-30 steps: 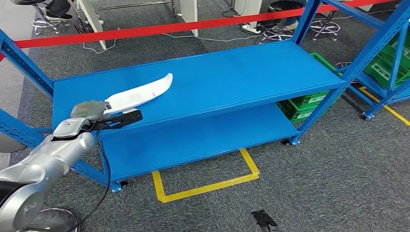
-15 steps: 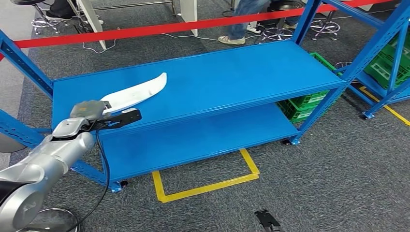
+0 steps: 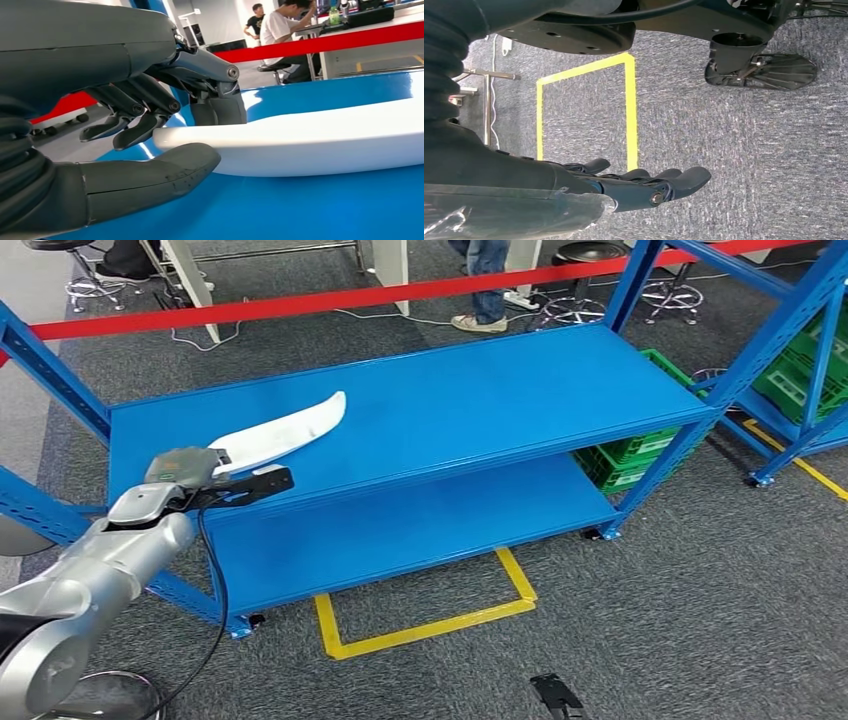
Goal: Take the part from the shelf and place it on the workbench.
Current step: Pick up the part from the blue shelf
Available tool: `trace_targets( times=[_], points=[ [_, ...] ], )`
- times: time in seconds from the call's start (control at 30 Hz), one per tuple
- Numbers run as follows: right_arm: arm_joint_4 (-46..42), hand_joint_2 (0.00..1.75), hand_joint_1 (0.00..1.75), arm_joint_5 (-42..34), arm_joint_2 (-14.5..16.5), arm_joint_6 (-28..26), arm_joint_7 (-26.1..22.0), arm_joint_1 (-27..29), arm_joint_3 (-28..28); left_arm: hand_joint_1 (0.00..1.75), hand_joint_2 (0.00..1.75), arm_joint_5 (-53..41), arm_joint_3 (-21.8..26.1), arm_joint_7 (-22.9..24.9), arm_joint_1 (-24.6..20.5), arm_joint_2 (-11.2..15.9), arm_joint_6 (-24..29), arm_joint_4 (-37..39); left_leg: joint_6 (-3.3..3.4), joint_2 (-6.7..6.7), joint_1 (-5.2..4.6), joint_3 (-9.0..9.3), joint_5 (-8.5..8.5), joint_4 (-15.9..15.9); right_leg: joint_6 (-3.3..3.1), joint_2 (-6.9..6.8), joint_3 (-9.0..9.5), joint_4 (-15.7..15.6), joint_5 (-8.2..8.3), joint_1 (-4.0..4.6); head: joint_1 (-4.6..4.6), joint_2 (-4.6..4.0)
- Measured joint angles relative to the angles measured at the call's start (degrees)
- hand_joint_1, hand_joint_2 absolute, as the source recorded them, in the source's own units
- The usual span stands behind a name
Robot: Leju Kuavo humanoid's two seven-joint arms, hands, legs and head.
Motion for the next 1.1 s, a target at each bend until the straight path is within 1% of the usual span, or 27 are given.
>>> trace_targets(
  times=[0.23, 0.3, 0.37, 0.43, 0.53, 0.67, 0.87, 1.1],
  points=[
    [0.00, 1.75, 0.00, 0.22, 0.00, 0.01, -0.08, -0.04, -0.18, 1.75, 1.75, -0.04, 0.01, -0.44, -0.25, 0.09, 0.13, 0.00, 0.00, 0.00, 0.00, 0.00, 0.00, 0.00, 0.00, 0.00, 0.00, 0.00, 0.00, 0.00, 0.01, 0.00],
    [0.00, 1.75, 0.00, 0.29, 0.00, 0.02, -0.15, -0.04, -0.19, 1.75, 0.87, -0.19, 0.02, -1.05, -0.27, 0.09, 0.54, 0.00, 0.00, 0.00, 0.00, 0.00, 0.00, 0.00, 0.00, 0.00, 0.00, 0.00, 0.00, 0.00, 0.01, 0.00],
    [0.00, 1.75, 0.00, 0.33, 0.00, 0.04, -0.17, -0.03, -0.20, 1.75, 0.87, -0.45, 0.01, -2.20, -0.30, 0.09, 2.16, 0.00, 0.00, 0.00, 0.00, 0.00, 0.00, 0.00, 0.00, 0.00, -0.02, 0.00, 0.00, 0.00, 0.01, 0.00],
    [0.00, 1.75, 0.00, 0.39, 0.00, 0.05, -0.17, 0.01, -0.21, 1.75, 1.75, -0.89, 0.00, -3.53, -0.47, 0.02, 4.67, 0.00, 0.00, 0.00, 0.01, 0.00, 0.00, 0.00, 0.00, 0.01, -0.05, 0.00, 0.00, 0.00, 0.00, 0.00],
    [0.01, 1.75, 0.00, 0.54, -0.01, 0.07, -0.18, 0.07, -0.22, 1.75, 1.75, -2.07, -0.06, -4.84, -1.40, -0.36, 7.18, -0.02, 0.00, 0.00, 0.02, -0.01, 0.00, 0.01, 0.00, 0.01, -0.06, 0.00, 0.00, 0.00, 0.01, 0.00],
    [0.00, 1.75, 0.00, 0.79, -0.02, 0.09, -0.30, 0.10, -0.26, 1.75, 1.75, -2.79, -0.15, -5.69, -2.96, -1.01, 8.54, -0.22, 0.00, 0.00, 0.01, -0.01, 0.00, 0.01, 0.00, 0.01, -0.04, 0.00, 0.01, -0.01, 0.01, 0.00],
    [0.01, 1.75, 0.00, 1.08, -0.02, 0.13, -0.35, 0.11, -0.77, 1.75, 1.75, -3.38, -0.22, -4.30, -3.33, -1.74, 10.55, -0.42, 0.00, 0.01, 0.00, -0.01, 0.00, 0.01, 0.00, 0.03, -0.05, 0.00, 0.01, -0.01, 0.01, 0.00],
    [0.01, 1.75, 0.00, 1.34, -0.02, 0.13, -0.35, 0.39, -1.23, 1.75, 1.75, -3.67, -0.23, -3.94, -3.30, -1.91, 11.91, -0.42, 0.00, 0.01, 0.01, -0.01, 0.00, 0.01, 0.00, 0.03, -0.07, 0.00, 0.01, -0.01, 0.00, 0.00]
  ],
)
